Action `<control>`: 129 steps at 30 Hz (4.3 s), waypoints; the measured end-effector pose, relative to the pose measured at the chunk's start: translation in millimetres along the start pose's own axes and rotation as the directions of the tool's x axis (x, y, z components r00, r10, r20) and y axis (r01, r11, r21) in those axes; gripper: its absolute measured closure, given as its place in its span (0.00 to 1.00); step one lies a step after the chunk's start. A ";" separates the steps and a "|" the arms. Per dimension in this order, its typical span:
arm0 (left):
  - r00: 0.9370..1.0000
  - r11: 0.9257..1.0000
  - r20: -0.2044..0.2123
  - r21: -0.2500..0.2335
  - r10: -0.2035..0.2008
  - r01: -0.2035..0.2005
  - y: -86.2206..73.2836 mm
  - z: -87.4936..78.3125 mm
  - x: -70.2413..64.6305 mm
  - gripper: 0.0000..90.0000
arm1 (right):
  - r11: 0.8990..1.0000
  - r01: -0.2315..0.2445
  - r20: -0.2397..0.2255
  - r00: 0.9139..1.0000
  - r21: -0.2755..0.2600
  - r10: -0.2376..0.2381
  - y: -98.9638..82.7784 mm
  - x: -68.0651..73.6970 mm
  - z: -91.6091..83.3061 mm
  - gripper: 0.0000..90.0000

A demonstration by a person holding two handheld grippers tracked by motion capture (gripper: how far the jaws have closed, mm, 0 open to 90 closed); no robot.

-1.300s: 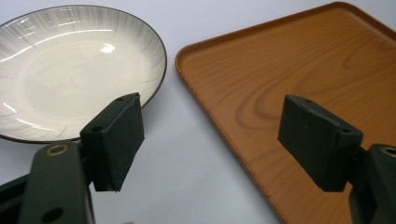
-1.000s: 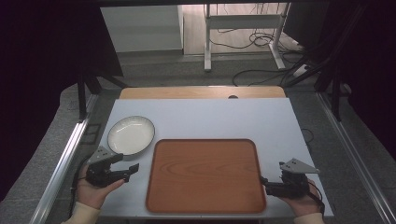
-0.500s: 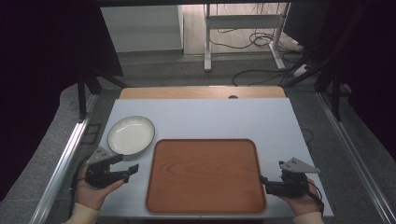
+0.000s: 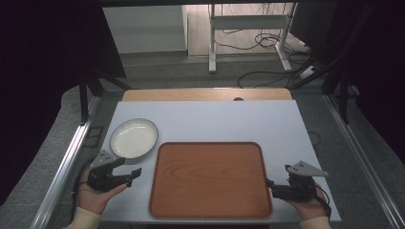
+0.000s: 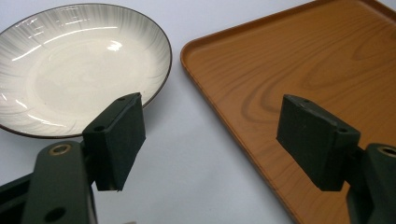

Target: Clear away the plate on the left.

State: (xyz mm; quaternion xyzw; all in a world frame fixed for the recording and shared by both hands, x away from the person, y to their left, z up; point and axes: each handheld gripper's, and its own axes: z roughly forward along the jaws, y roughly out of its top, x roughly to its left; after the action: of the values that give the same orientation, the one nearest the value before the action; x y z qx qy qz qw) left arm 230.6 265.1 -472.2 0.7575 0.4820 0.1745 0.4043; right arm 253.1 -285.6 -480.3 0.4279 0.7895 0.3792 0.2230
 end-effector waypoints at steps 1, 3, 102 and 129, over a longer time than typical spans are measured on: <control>1.000 1.000 0.001 -0.001 -0.002 0.002 0.8 -0.4 1.4 0.26 | 1.000 -0.002 0.001 1.000 0.000 0.002 -0.1 -0.1 0.1 0.14; 1.000 1.000 -0.001 -0.007 -0.008 0.007 1.9 -0.9 3.9 0.26 | 1.000 -0.003 0.002 1.000 0.000 0.003 -0.2 -0.3 0.4 0.15; 0.938 0.942 -0.173 0.103 -0.299 0.319 46.6 53.8 165.7 0.29 | 0.998 0.022 0.003 1.000 0.057 -0.022 -4.0 3.3 11.4 0.17; 0.910 0.899 -0.121 0.149 -0.396 0.411 28.4 78.0 188.1 0.45 | 0.997 0.028 -0.009 1.000 0.070 -0.028 -5.3 3.4 13.6 0.17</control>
State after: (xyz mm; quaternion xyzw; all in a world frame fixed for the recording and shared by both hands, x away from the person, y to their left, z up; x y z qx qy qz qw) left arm 387.6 388.4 -521.4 0.6647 0.6590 0.0779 0.3434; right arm 257.8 -279.0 -493.0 0.4228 0.8091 0.3500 0.2100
